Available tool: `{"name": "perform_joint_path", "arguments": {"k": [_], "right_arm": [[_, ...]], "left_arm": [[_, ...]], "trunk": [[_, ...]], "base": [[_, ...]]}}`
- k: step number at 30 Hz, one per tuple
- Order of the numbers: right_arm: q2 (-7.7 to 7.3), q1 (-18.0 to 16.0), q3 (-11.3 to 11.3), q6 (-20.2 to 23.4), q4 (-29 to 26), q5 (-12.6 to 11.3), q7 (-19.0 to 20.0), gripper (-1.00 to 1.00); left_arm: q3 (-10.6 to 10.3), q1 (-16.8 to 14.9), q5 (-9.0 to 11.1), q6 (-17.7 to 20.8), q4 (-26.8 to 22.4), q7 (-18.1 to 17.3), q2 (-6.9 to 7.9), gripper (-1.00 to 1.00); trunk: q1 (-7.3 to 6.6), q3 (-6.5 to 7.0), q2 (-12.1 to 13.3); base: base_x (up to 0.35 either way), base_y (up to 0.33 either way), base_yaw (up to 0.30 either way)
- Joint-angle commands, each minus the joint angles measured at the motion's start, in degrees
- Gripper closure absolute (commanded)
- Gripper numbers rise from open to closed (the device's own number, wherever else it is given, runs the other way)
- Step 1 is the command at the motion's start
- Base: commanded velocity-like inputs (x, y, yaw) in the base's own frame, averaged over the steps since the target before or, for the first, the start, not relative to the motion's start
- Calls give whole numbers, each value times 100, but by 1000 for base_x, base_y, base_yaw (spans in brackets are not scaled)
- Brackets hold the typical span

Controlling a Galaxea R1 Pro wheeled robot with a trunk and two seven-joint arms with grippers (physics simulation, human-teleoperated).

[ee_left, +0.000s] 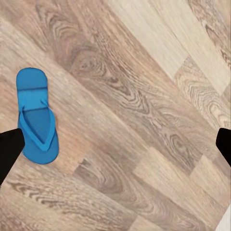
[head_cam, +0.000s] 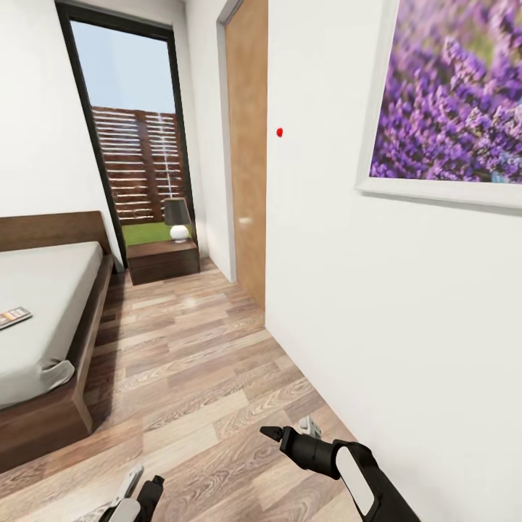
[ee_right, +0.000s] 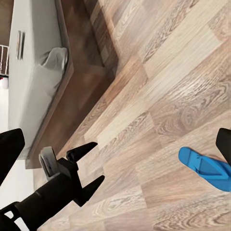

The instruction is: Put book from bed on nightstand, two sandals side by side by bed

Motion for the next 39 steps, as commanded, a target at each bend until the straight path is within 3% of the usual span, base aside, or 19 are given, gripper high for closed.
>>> {"name": "perform_joint_path", "arguments": {"k": [1,39], "right_arm": [[1,-2,-1,29,-2,-26,-5,-100],[33,-1,-1,33,12,-27,-5,-100]], "left_arm": [[25,-2,43,16,-16,24,-5,-100],[16,-2,44,-136,-13,26,-11,-100]], "trunk": [[22,-24,-44],[856,-707,-1568]], "base": [[0,0,0],[0,0,0]]}}
